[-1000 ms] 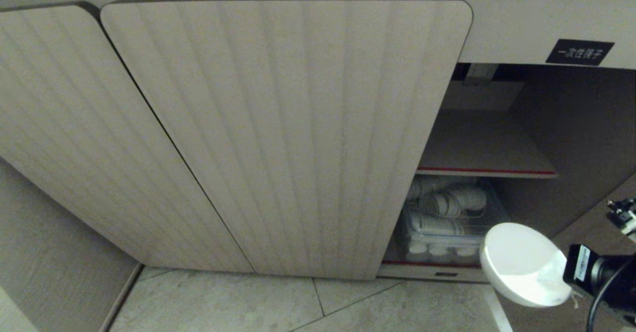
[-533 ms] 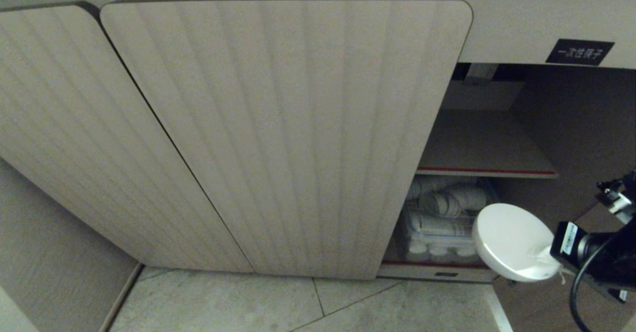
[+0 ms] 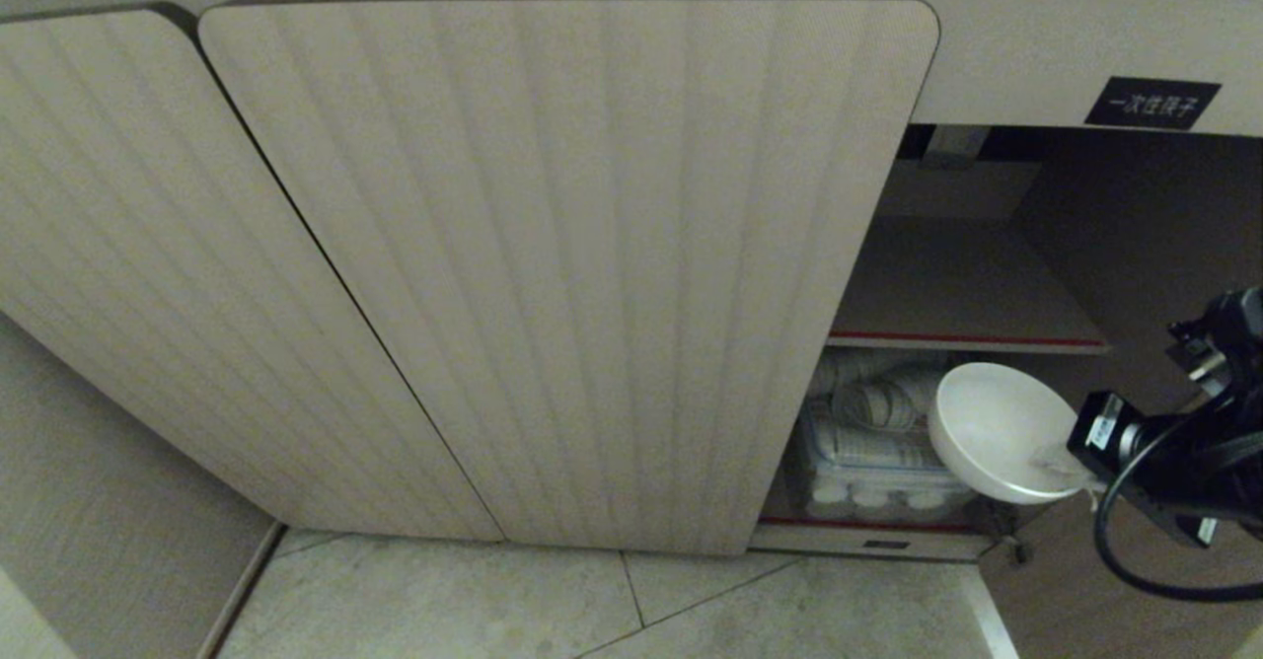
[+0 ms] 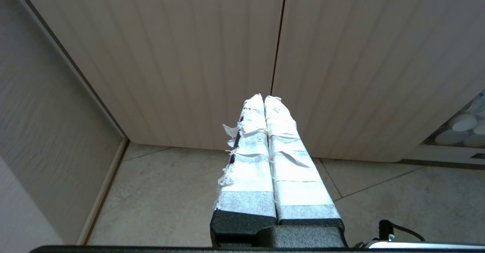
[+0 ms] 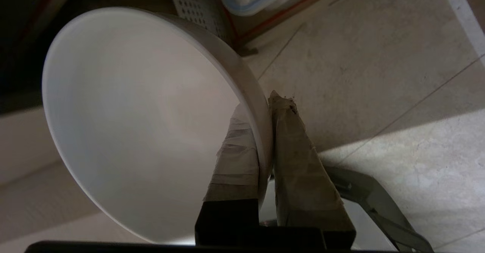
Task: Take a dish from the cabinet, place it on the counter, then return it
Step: Put it back into the cabinet
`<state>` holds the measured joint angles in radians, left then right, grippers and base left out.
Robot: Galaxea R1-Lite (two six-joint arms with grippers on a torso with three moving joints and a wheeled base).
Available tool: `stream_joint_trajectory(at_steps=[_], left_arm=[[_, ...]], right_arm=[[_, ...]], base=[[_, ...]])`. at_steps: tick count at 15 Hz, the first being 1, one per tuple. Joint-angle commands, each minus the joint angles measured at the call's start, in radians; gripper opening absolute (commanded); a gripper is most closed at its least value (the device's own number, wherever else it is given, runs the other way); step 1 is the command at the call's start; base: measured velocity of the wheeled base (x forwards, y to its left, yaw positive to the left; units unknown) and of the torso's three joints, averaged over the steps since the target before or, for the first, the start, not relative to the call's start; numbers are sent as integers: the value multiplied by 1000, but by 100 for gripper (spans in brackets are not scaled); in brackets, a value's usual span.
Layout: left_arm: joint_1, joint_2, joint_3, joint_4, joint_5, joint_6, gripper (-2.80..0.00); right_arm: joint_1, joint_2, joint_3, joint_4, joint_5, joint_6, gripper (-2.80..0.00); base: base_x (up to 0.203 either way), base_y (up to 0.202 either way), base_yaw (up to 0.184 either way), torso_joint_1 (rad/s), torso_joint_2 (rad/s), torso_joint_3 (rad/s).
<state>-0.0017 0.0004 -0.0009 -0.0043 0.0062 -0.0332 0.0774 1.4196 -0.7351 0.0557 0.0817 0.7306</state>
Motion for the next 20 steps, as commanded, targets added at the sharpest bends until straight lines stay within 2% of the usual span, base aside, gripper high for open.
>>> stream_joint_trajectory(at_steps=[1, 6, 10, 14, 17, 20], left_arm=[[0, 0, 1, 0, 0, -1, -280], [0, 0, 1, 0, 0, -1, -280], [0, 0, 0, 0, -1, -1, -280], [0, 0, 1, 0, 0, -1, -280], [0, 0, 1, 0, 0, -1, -280], [0, 0, 1, 0, 0, -1, -280]], right_arm=[[-24, 25, -10, -2, 0, 6, -280], [-65, 42, -19, -38, 0, 7, -280], [-112, 81, -82, -32, 0, 7, -280], [-128, 113, -149, 48, 0, 6, -280], [-128, 140, -194, 59, 0, 6, -280], [-129, 179, -283, 118, 1, 5, -280]], base=[[0, 0, 0, 0, 0, 0], [0, 0, 0, 0, 0, 0], [0, 0, 0, 0, 0, 0], [0, 0, 0, 0, 0, 0], [0, 0, 0, 0, 0, 0], [0, 0, 0, 0, 0, 0]])
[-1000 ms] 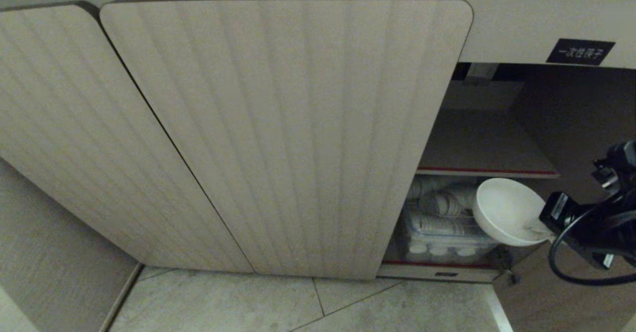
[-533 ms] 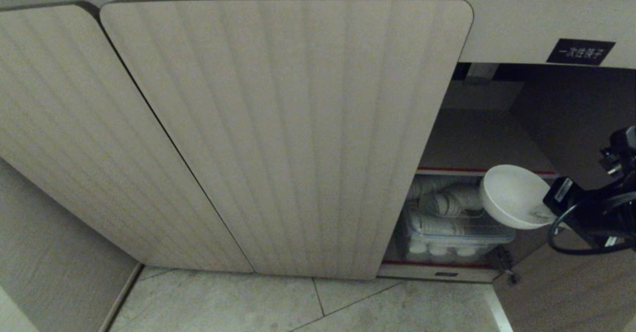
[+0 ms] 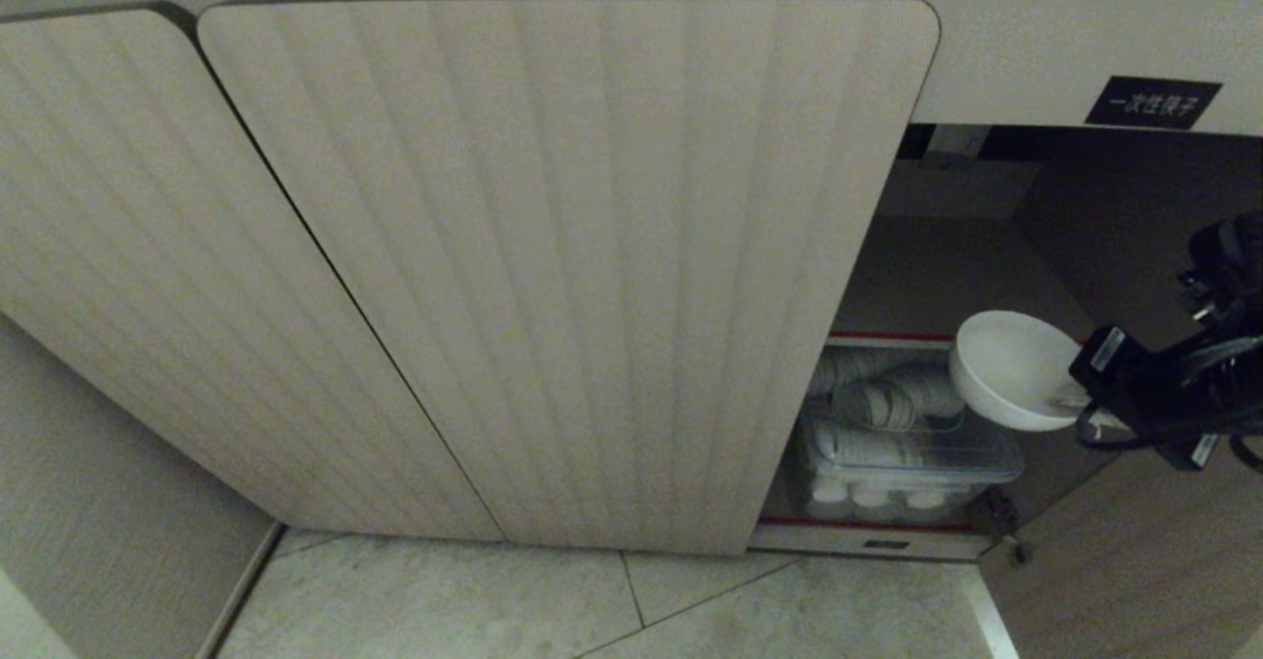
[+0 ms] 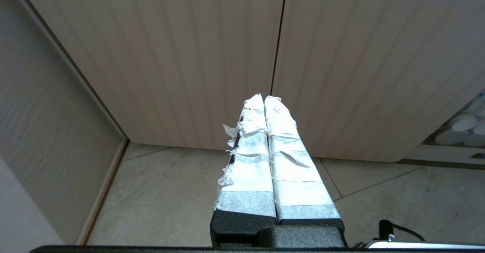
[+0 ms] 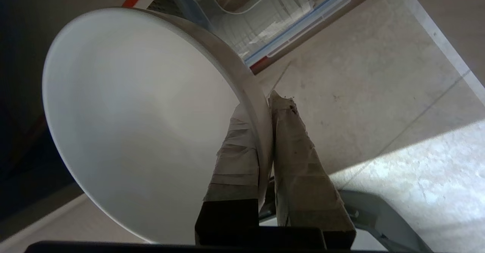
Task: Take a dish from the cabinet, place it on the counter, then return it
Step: Put it back into the cabinet
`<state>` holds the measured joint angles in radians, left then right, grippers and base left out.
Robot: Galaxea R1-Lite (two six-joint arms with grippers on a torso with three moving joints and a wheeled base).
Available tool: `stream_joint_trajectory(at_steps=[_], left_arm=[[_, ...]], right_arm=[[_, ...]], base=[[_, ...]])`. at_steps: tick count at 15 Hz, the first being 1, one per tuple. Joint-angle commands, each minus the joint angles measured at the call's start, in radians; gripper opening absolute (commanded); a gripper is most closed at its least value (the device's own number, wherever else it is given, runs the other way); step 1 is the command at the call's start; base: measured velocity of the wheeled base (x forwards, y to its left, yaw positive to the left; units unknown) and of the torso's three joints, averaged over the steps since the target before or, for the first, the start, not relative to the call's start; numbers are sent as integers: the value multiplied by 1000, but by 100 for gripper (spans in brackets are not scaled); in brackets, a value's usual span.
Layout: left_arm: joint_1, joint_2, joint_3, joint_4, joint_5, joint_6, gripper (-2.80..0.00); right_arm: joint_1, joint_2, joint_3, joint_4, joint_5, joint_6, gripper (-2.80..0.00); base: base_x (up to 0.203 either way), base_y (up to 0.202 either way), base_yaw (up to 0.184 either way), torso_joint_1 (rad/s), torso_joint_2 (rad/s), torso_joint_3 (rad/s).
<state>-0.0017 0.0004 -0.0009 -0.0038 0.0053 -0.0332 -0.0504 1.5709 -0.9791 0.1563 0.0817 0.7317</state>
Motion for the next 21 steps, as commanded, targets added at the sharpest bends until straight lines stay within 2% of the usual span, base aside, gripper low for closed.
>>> stream_joint_trajectory(at_steps=[1, 12, 21], left_arm=[[0, 0, 1, -1, 1, -1, -280], [0, 0, -1, -1, 1, -1, -280], [0, 0, -1, -1, 1, -1, -280]], right_arm=[[-2, 43, -62, 25, 1, 4, -280], [-19, 144, -219, 42, 0, 3, -280], [-25, 172, -220, 35, 0, 4, -280]], base=[[0, 0, 0, 0, 0, 0], [0, 0, 0, 0, 0, 0], [0, 0, 0, 0, 0, 0]])
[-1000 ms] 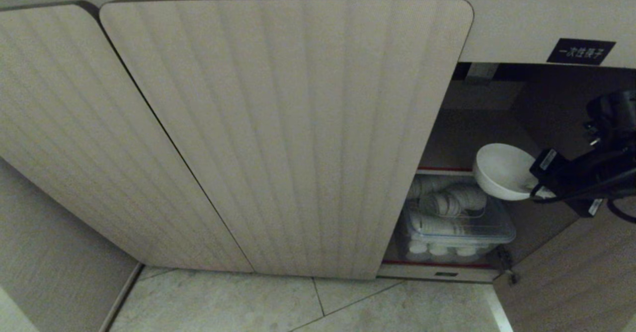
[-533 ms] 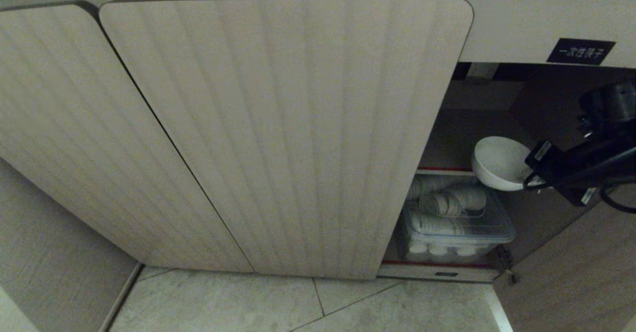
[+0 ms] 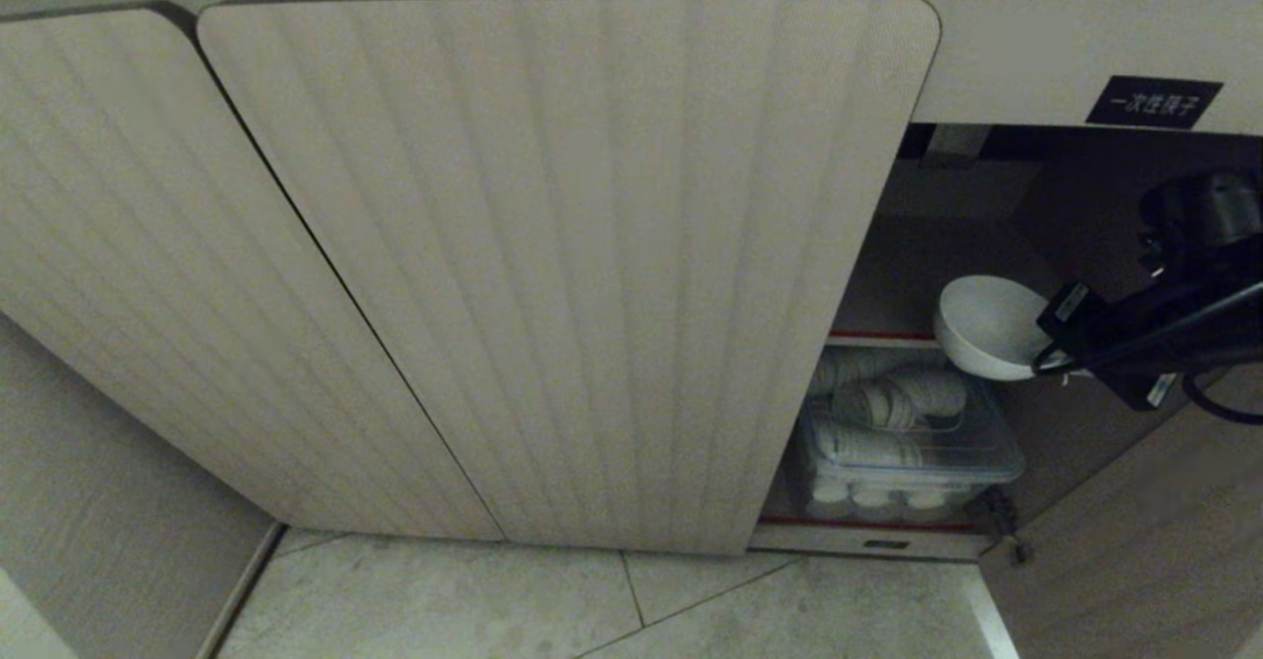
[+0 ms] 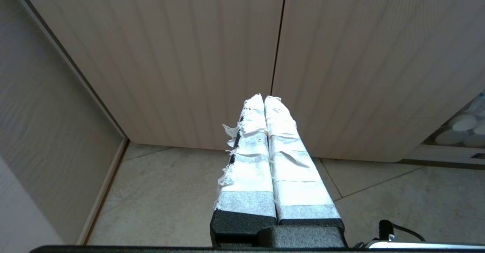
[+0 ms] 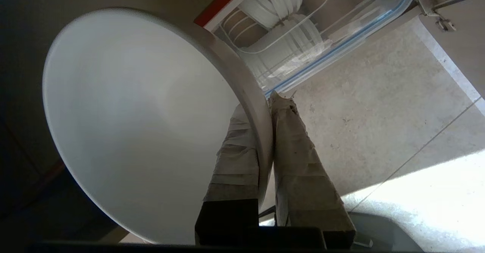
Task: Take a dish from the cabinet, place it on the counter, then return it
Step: Put it back into the cabinet
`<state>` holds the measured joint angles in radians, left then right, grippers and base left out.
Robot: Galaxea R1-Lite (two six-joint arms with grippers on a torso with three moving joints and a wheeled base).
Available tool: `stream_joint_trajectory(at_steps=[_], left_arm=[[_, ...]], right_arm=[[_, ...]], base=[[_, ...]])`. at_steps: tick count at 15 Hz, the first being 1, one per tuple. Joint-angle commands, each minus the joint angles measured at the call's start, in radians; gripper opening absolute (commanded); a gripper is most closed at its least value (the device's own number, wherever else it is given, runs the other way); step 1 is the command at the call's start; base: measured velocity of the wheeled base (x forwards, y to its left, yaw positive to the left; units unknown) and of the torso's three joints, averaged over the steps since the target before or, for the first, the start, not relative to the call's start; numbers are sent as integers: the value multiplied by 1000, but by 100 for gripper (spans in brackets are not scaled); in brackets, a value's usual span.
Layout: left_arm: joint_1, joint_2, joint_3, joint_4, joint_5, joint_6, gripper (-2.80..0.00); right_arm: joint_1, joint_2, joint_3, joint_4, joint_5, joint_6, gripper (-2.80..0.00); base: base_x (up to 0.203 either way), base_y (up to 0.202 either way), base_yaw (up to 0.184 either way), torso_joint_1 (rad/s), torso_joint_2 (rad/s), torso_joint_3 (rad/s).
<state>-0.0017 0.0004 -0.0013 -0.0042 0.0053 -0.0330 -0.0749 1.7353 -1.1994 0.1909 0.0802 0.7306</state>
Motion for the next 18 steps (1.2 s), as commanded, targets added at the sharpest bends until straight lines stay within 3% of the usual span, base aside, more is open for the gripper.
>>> stream_joint_trajectory(at_steps=[1, 14, 18], left_arm=[[0, 0, 0, 0, 1, -1, -280], [0, 0, 1, 0, 1, -1, -280], [0, 0, 1, 0, 1, -1, -280]], right_arm=[[-1, 15, 0, -1, 1, 6, -280], [-12, 52, -29, -7, -4, 6, -280], [-11, 88, -58, -7, -82, 27, -280]], base=[[0, 0, 0, 0, 0, 0], [0, 0, 0, 0, 0, 0], [0, 0, 0, 0, 0, 0]])
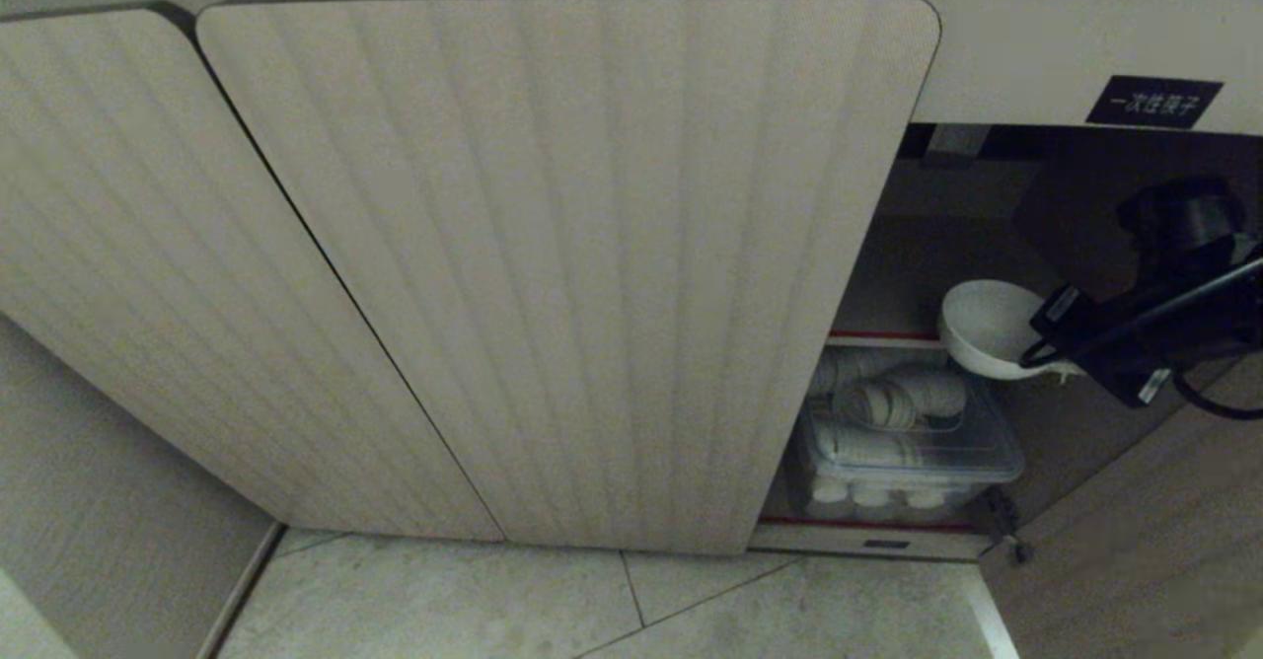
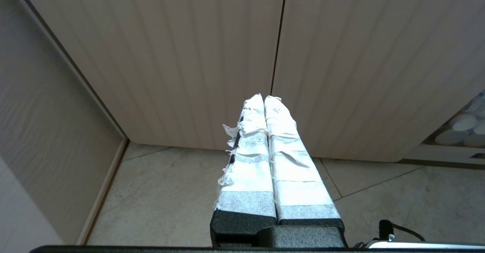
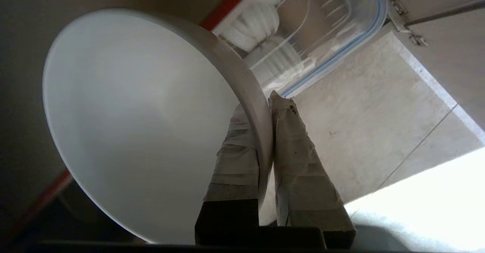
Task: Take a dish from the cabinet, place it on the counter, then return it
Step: Put it back into the cabinet
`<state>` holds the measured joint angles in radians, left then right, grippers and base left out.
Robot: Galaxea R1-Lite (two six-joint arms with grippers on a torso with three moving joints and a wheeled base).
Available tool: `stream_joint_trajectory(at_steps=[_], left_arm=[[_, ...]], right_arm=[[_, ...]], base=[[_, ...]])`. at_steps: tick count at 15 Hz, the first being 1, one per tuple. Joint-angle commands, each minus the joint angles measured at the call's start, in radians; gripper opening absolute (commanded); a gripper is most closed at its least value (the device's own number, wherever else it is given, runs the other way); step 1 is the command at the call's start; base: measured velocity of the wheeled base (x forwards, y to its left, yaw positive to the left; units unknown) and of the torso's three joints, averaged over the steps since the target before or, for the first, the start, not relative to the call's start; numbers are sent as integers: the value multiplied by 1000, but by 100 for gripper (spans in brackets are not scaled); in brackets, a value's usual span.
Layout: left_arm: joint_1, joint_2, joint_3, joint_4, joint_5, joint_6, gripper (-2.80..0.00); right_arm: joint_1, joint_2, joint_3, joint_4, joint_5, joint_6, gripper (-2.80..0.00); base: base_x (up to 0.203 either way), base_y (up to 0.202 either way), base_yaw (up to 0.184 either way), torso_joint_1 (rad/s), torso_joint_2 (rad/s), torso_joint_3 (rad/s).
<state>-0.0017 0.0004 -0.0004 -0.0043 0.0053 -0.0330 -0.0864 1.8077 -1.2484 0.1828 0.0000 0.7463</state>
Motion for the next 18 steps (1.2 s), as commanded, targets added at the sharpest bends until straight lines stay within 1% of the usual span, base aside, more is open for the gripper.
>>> stream_joint_trajectory(at_steps=[1, 3, 7, 11, 15, 18], left_arm=[[0, 0, -1, 0, 1, -1, -280], [0, 0, 0, 0, 1, -1, -280], [0, 0, -1, 0, 1, -1, -280], [0, 0, -1, 0, 1, -1, -280], [0, 0, 0, 0, 1, -1, -280], [0, 0, -1, 0, 1, -1, -280]], right_arm=[[0, 19, -23, 1, -3, 19, -280], [1, 30, -49, 1, -5, 42, -280], [2, 33, -68, 1, -3, 48, -280], [11, 42, -90, 1, -5, 103, -280], [16, 61, -117, 1, -8, 108, -280], [16, 66, -125, 1, -32, 110, -280]], base=[[0, 0, 0, 0, 0, 0], [0, 0, 0, 0, 0, 0], [0, 0, 0, 0, 0, 0], [0, 0, 0, 0, 0, 0], [0, 0, 0, 0, 0, 0], [0, 0, 0, 0, 0, 0]])
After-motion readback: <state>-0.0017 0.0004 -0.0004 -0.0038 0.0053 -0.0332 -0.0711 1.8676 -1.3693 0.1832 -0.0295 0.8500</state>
